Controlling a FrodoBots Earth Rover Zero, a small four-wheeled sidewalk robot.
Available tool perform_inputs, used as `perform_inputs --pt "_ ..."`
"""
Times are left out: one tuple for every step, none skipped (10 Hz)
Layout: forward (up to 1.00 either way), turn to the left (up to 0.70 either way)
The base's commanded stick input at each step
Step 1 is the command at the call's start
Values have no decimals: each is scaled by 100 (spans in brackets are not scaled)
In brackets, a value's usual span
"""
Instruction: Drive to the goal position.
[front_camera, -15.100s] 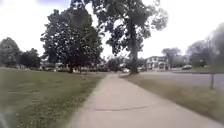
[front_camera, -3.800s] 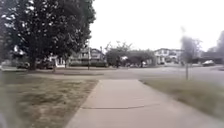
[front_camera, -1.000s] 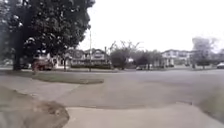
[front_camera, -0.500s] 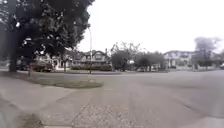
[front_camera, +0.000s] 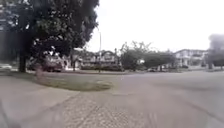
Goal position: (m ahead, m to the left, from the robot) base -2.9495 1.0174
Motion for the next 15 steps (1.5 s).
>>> perform_inputs --pt "100 40" --pt "86 48" --pt "38 77" --pt "0 100" --pt "0 100" --pt "0 100" --pt "0 100" --pt "0 100" --pt "0 100" --pt "0 100" --pt "0 100" --pt "0 100" --pt "0 100" --pt "0 100" --pt "0 100"
